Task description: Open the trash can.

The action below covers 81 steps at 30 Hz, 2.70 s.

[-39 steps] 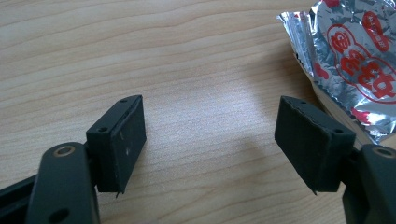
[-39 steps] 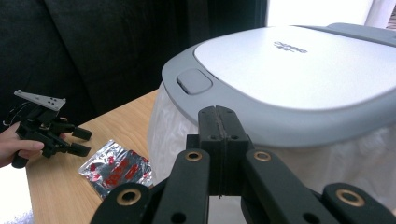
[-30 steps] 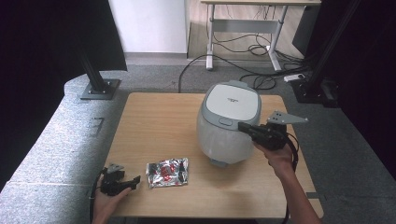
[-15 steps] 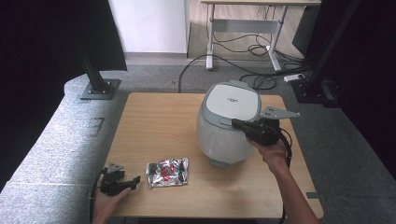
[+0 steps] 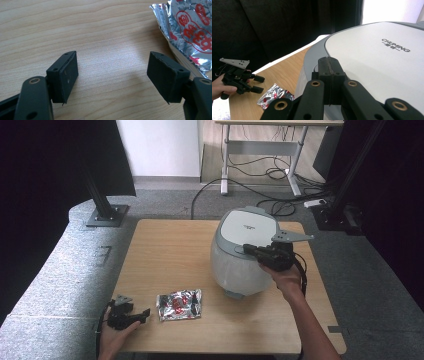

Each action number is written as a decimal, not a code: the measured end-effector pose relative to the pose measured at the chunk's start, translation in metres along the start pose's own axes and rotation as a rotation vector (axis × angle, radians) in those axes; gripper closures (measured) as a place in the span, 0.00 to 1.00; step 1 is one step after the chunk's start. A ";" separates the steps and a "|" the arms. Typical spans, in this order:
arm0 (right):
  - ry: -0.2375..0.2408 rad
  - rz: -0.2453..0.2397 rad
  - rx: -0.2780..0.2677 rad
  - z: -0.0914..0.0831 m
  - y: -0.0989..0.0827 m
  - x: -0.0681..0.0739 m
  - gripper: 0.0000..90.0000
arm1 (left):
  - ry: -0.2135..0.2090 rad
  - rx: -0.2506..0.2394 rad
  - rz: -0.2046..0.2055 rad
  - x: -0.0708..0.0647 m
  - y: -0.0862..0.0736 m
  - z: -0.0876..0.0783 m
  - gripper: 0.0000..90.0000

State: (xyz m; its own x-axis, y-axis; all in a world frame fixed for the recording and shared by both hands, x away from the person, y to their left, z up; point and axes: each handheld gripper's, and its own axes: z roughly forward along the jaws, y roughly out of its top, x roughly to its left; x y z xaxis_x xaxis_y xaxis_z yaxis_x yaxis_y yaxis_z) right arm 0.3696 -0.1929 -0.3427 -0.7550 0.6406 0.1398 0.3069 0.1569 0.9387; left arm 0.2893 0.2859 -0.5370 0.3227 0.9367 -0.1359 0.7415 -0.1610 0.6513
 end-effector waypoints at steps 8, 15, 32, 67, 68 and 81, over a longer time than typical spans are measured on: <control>0.009 0.012 0.000 0.002 -0.001 -0.002 0.99 | -0.002 0.002 0.001 0.000 0.000 0.000 0.28; 0.016 0.017 0.003 0.002 -0.001 -0.002 0.99 | -0.002 0.005 0.004 -0.001 0.000 0.000 0.28; 0.036 0.026 0.004 0.001 -0.004 -0.003 0.99 | -0.004 0.007 0.003 -0.001 0.000 0.001 0.28; -0.154 -0.018 -0.096 -0.081 -0.069 -0.005 0.71 | -0.010 0.001 -0.003 -0.002 0.001 0.000 0.28; -0.156 -0.018 -0.096 -0.081 -0.072 -0.006 0.70 | -0.010 0.000 -0.003 -0.003 0.000 0.000 0.28; -0.213 0.035 -0.035 -0.077 -0.135 -0.022 0.47 | -0.008 0.000 -0.001 -0.002 0.000 0.001 0.28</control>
State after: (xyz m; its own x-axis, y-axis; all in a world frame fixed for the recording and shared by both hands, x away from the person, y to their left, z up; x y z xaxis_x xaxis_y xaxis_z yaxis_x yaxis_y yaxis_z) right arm 0.3002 -0.2860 -0.4481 -0.6039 0.7899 0.1064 0.3080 0.1082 0.9452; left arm 0.2889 0.2834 -0.5371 0.3265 0.9343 -0.1429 0.7422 -0.1597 0.6509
